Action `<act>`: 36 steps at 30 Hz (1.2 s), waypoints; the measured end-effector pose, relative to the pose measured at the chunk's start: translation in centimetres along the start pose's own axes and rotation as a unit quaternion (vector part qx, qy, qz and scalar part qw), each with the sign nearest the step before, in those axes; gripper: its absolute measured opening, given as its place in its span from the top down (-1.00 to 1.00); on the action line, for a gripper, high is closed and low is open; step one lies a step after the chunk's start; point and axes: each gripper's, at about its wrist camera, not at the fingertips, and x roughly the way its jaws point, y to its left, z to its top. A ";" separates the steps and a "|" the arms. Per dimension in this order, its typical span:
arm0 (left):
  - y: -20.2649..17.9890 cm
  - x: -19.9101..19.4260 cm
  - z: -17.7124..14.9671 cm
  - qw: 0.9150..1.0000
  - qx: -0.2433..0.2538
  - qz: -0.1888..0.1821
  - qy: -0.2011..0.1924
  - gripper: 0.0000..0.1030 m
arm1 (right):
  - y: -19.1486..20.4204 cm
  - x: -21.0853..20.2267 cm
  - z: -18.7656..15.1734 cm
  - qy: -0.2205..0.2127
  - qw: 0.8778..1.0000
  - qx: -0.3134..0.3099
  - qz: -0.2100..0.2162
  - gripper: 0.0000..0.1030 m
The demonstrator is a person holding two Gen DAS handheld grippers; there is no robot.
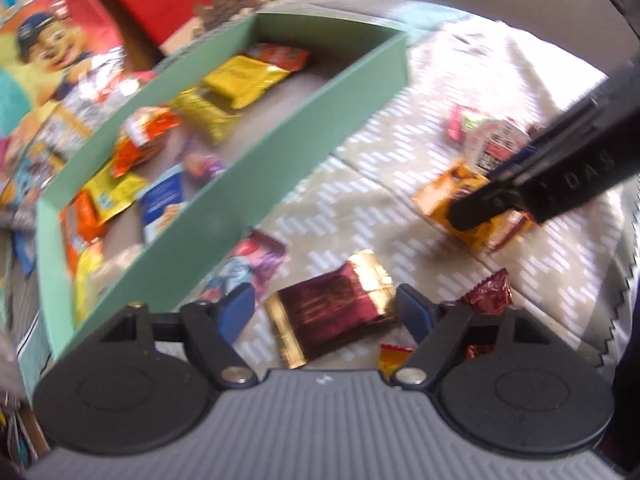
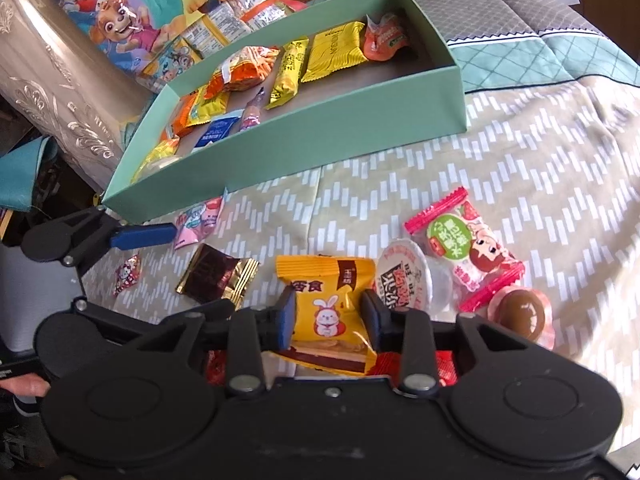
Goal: Organize snacks
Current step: 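Grasp the yellow rabbit-print pack with the right tool while the left tool grasps the dark red chocolate pack, then carry both packs into the green box and open both tools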
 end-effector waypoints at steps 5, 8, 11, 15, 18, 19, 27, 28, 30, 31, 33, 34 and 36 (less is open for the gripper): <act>-0.1 0.3 0.7 0.999 -0.044 -0.025 0.005 0.04 | -0.6 0.0 0.0 -0.010 1.000 0.015 0.012 0.35; 0.6 0.3 0.4 0.994 -0.109 -0.015 0.012 0.00 | -0.6 0.2 0.1 -0.014 1.000 0.021 0.016 0.35; 1.5 0.4 -0.2 0.988 -0.152 0.006 0.034 -0.36 | -0.7 0.2 0.1 -0.016 0.999 0.024 0.021 0.35; 3.1 0.7 -1.5 0.975 -0.217 0.010 0.055 -0.67 | -1.0 0.1 -0.1 -0.021 0.999 0.033 0.027 0.34; 2.6 0.5 -1.5 0.976 -0.213 0.011 0.046 -0.43 | -0.9 0.1 -0.2 -0.025 0.999 0.038 0.027 0.34; 2.2 0.2 -1.3 0.978 -0.206 0.006 0.040 -0.17 | -0.8 0.1 -0.2 -0.025 0.999 0.037 0.026 0.34; 0.4 -1.7 -0.2 0.982 -0.189 0.004 0.011 0.46 | 0.8 -0.2 -0.3 -0.022 1.000 0.007 0.013 0.37; 0.5 -1.7 -0.3 0.981 -0.194 0.004 0.010 0.47 | 0.8 -0.3 -0.3 -0.021 1.000 0.007 0.015 0.37; 1.0 -1.9 -0.6 0.978 -0.208 0.004 0.009 0.49 | 1.0 -0.5 -0.2 -0.021 1.000 0.006 0.016 0.38; 1.2 -2.1 -0.6 0.976 -0.216 0.002 0.007 0.51 | 1.0 -0.6 -0.2 -0.021 1.000 0.006 0.017 0.38; 2.0 -2.5 -0.8 0.972 -0.236 -0.003 0.001 0.57 | 1.2 -0.8 0.0 -0.023 1.000 0.004 0.016 0.38; 2.3 -2.8 -0.8 0.970 -0.243 -0.003 -0.003 0.63 | 1.2 -0.9 0.1 -0.023 1.000 0.006 0.018 0.38; 2.8 -3.4 -0.8 0.968 -0.251 0.000 -0.012 0.69 | 1.4 -1.1 0.3 -0.024 0.999 0.008 0.021 0.38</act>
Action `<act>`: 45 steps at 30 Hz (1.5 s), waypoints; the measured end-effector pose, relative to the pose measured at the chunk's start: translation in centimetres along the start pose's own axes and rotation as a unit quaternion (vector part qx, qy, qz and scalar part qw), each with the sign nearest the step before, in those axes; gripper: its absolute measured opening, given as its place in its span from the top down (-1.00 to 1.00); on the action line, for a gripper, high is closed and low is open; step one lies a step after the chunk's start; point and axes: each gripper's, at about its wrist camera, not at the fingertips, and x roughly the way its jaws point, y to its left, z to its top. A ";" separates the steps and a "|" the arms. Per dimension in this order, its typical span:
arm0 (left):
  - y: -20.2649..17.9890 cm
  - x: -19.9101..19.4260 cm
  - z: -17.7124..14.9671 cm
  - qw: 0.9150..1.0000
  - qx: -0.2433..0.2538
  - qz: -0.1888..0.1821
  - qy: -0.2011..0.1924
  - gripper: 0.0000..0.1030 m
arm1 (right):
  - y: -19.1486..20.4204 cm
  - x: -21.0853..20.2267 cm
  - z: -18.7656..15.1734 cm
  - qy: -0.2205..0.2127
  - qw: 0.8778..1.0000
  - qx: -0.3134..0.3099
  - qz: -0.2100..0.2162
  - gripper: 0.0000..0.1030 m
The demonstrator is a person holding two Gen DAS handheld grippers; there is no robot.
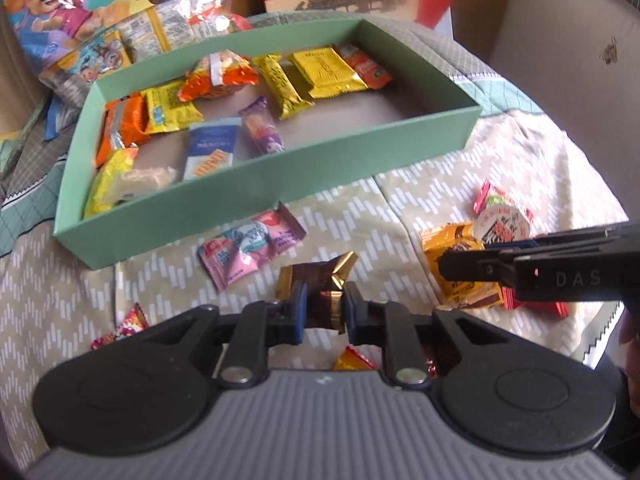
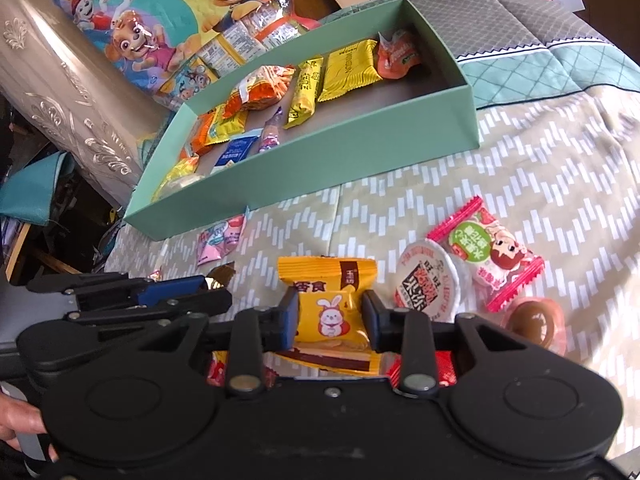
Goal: Organize snacks
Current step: 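Carry both packs into the green box and open both tools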
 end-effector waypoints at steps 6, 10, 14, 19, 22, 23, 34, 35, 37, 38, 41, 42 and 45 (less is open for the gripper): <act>1.7 -0.4 0.0 1.000 -0.022 0.007 -0.005 0.75 | 1.0 0.2 0.7 0.004 1.000 -0.017 -0.003 0.38; 3.9 0.1 -1.2 0.998 -0.057 0.026 0.007 0.64 | 1.2 0.9 0.6 0.017 1.000 -0.017 -0.013 0.38; 5.4 0.2 -1.6 0.997 -0.079 0.022 0.005 0.63 | 1.5 1.6 0.7 0.024 0.999 -0.018 -0.019 0.38; 4.5 0.3 -1.6 0.997 -0.071 0.020 0.001 0.83 | 2.3 1.8 1.1 0.021 0.999 -0.030 -0.019 0.38; 4.5 -1.1 -1.1 0.997 -0.074 0.002 -0.014 0.83 | 3.1 0.7 2.0 0.007 0.999 -0.039 -0.007 0.39; 4.5 -1.6 -0.8 0.997 -0.072 -0.001 -0.020 0.83 | 3.3 0.5 2.4 0.001 0.999 -0.040 -0.004 0.39; 6.3 -4.3 6.2 0.990 -0.091 -0.005 -0.106 0.83 | 5.3 -0.4 9.9 -0.058 0.997 -0.044 0.017 0.39; 6.6 -3.9 7.0 0.989 -0.096 -0.007 -0.109 0.83 | 5.4 0.0 10.5 -0.058 0.997 -0.042 0.018 0.39; 6.9 -2.9 8.6 0.988 -0.102 -0.002 -0.113 0.83 | 5.8 1.1 11.7 -0.059 0.997 -0.038 0.013 0.39; 7.0 -2.3 9.2 0.988 -0.105 0.000 -0.111 0.83 | 5.9 1.6 12.1 -0.059 0.998 -0.038 0.010 0.39; 7.2 -0.7 10.3 0.989 -0.112 -0.004 -0.102 0.83 | 5.8 3.0 13.0 -0.052 0.998 -0.035 0.000 0.39; 7.2 -0.2 10.4 0.989 -0.111 -0.001 -0.099 0.83 | 5.8 3.5 13.1 -0.049 0.998 -0.033 -0.003 0.39; 7.4 0.9 10.5 0.990 -0.112 0.001 -0.087 0.82 | 5.6 4.6 13.5 -0.041 0.999 -0.032 -0.006 0.38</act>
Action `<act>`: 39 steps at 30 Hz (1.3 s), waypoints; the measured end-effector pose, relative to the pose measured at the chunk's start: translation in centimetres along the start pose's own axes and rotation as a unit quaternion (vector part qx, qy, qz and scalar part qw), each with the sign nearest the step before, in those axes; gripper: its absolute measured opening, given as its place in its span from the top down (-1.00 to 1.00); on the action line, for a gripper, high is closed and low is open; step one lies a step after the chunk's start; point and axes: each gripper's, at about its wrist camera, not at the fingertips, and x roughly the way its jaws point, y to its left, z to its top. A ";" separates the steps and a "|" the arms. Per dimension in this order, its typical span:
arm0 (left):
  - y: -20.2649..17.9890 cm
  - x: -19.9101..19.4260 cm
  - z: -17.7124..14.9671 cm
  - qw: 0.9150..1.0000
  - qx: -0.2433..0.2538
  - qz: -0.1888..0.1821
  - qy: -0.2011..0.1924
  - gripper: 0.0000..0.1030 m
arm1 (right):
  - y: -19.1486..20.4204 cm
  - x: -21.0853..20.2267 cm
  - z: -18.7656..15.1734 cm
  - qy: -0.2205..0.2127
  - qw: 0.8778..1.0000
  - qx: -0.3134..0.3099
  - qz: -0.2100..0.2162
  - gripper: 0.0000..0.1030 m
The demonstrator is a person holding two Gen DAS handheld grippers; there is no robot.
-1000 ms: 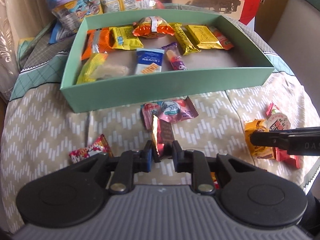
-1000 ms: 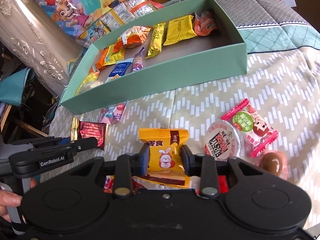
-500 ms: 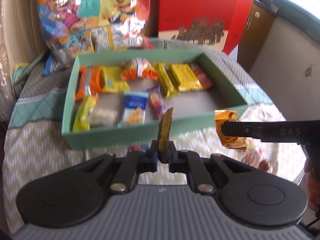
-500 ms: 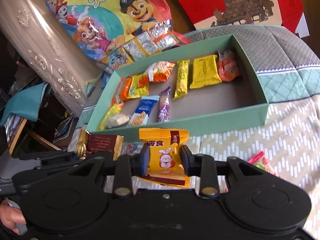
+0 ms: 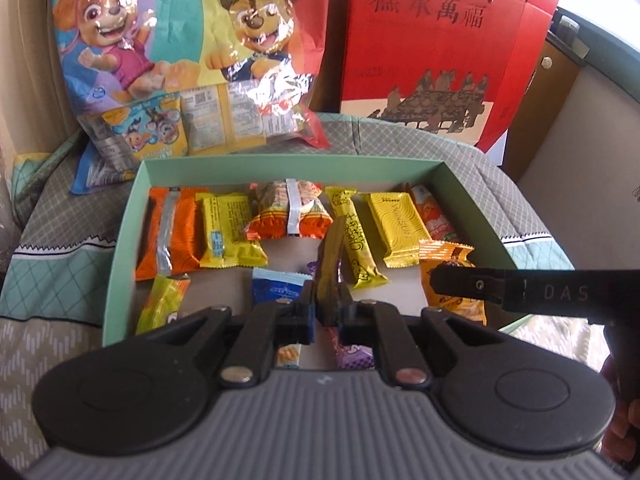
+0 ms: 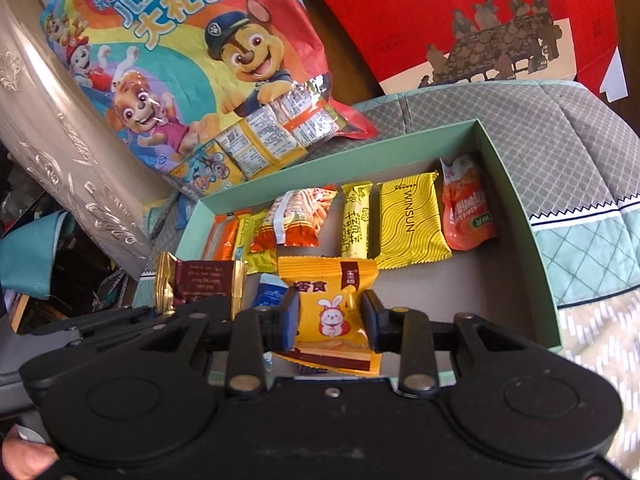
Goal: Organize snacks
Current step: 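Carry both packs into the green box and open both tools, then move both open tools back to the remaining candies on the quilt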
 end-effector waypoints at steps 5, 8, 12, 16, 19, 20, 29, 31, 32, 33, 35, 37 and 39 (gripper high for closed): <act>0.4 0.9 -0.4 0.999 0.003 0.033 0.006 -0.20 | -0.6 1.3 0.3 0.009 1.000 0.025 -0.002 -0.37; 0.7 0.6 -0.8 0.998 -0.004 0.066 -0.009 -0.92 | -0.8 0.9 0.1 -0.008 1.000 0.027 -0.011 -0.88; 1.3 0.6 -1.3 0.998 -0.021 0.061 0.000 -1.00 | -1.2 0.7 -0.2 -0.009 0.999 0.035 -0.021 -1.00; 1.1 0.6 -1.8 0.998 -0.018 0.064 0.010 -1.00 | -1.6 0.6 -0.8 -0.001 0.999 0.048 -0.025 -1.00; 0.7 0.4 -2.1 0.998 -0.016 0.064 0.013 -1.00 | -1.7 0.3 -1.2 0.002 0.998 0.052 -0.027 -1.00; 0.6 0.3 -2.2 0.998 -0.016 0.063 0.013 -1.00 | -1.7 0.2 -1.3 0.002 0.998 0.052 -0.028 -1.00; -0.4 -1.3 -2.8 0.998 -0.009 0.058 0.011 -1.00 | -1.3 -1.8 -2.4 -0.006 0.998 0.050 -0.030 -1.00; -0.6 -1.7 -3.0 0.998 -0.008 0.057 0.011 -1.00 | -1.3 -2.3 -2.7 -0.007 0.998 0.050 -0.031 -1.00; -0.8 -2.0 -3.1 0.998 -0.006 0.056 0.011 -1.00 | -1.3 -2.6 -2.9 -0.008 0.998 0.050 -0.031 -1.00; -0.9 -2.2 -3.2 0.998 -0.004 0.055 0.011 -1.00 | -1.2 -2.9 -3.1 -0.009 0.998 0.049 -0.031 -1.00; -1.3 -2.6 -3.5 0.999 0.002 0.053 0.011 -1.00 | -1.2 -3.4 -3.5 -0.010 0.998 0.049 -0.032 -1.00; -1.6 -3.0 -3.9 0.999 0.008 0.052 0.013 -1.00 | -1.3 -3.9 -4.0 -0.011 0.998 0.052 -0.033 -1.00; -1.8 -3.5 -4.3 0.999 0.015 0.049 0.017 -1.00 | -1.4 -4.4 -4.5 -0.010 0.998 0.053 -0.035 -1.00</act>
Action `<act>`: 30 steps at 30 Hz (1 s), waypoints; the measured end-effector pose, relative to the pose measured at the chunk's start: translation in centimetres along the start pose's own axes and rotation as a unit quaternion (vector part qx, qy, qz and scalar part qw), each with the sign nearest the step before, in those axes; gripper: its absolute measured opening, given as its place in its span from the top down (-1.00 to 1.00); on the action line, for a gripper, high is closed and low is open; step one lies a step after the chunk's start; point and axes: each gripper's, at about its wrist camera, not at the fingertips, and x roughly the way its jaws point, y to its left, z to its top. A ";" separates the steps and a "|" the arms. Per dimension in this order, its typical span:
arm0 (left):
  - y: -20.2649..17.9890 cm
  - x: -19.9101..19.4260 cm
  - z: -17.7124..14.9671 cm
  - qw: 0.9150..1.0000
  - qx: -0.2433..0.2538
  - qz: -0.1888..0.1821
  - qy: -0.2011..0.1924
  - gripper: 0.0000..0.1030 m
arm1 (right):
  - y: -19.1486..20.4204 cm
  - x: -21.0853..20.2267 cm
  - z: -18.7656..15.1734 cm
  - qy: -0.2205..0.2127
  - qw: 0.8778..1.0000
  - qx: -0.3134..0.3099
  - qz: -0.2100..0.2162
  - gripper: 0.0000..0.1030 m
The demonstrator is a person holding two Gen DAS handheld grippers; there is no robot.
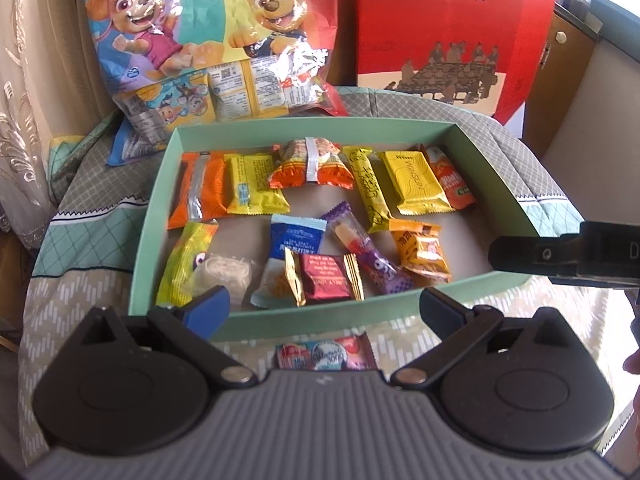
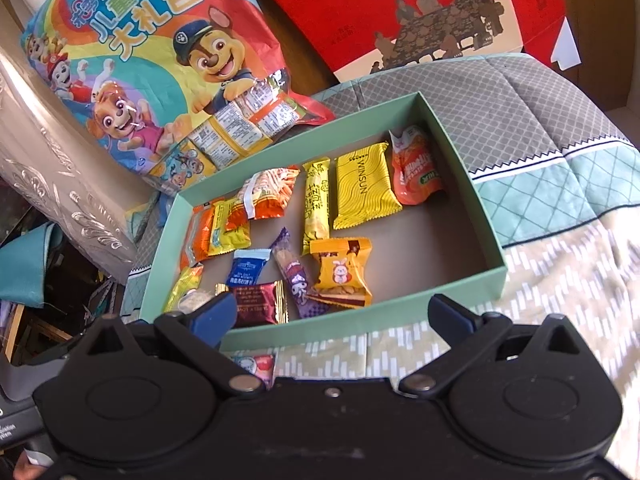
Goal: Organize snacks
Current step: 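Move both open tools back to the remaining candies on the quilt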
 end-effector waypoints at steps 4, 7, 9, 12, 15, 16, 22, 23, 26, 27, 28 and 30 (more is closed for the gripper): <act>-0.2 -1.1 -1.6 1.000 0.020 -0.011 0.010 -1.00 | -0.3 -1.1 -1.2 0.003 1.000 -0.003 -0.001 -1.00; -0.2 -1.7 -3.4 0.999 0.036 -0.016 0.025 -1.00 | -0.4 -1.6 -2.4 0.011 1.000 -0.005 -0.001 -1.00; -0.1 -2.0 -4.6 0.998 0.041 -0.018 0.037 -1.00 | -0.5 -1.8 -3.3 0.020 1.000 -0.006 -0.001 -1.00; -0.1 -2.5 -6.6 0.997 0.051 -0.026 0.056 -1.00 | -0.5 -1.9 -4.6 0.036 0.999 -0.008 0.001 -1.00; -0.3 -3.0 -8.2 0.995 0.067 -0.032 0.066 -1.00 | -0.4 -2.0 -5.8 0.049 0.999 -0.009 0.002 -1.00; -0.5 -3.1 -8.7 0.994 0.078 -0.034 0.068 -1.00 | -0.4 -2.1 -6.1 0.053 0.999 -0.008 0.002 -1.00; -2.1 -3.9 -11.1 0.982 0.158 -0.062 0.080 -1.00 | -0.2 -2.4 -8.0 0.078 0.997 -0.011 0.005 -1.00; -2.4 -4.0 -11.4 0.980 0.171 -0.065 0.080 -1.00 | -0.2 -2.4 -8.3 0.083 0.996 -0.010 0.007 -1.00; -3.1 -3.7 -12.1 0.974 0.200 -0.066 0.080 -1.00 | -0.4 -2.5 -9.2 0.097 0.995 -0.002 0.019 -1.00; -3.3 -3.5 -12.3 0.973 0.206 -0.067 0.080 -1.00 | -0.5 -2.4 -9.4 0.103 0.994 0.003 0.021 -1.00; -3.5 -3.2 -12.5 0.972 0.210 -0.067 0.080 -1.00 | -0.6 -2.3 -9.7 0.107 0.994 0.007 0.024 -0.92; -3.7 -2.6 -13.0 0.972 0.215 -0.062 0.077 -0.99 | -0.8 -2.1 -10.2 0.119 0.992 0.016 0.030 -0.70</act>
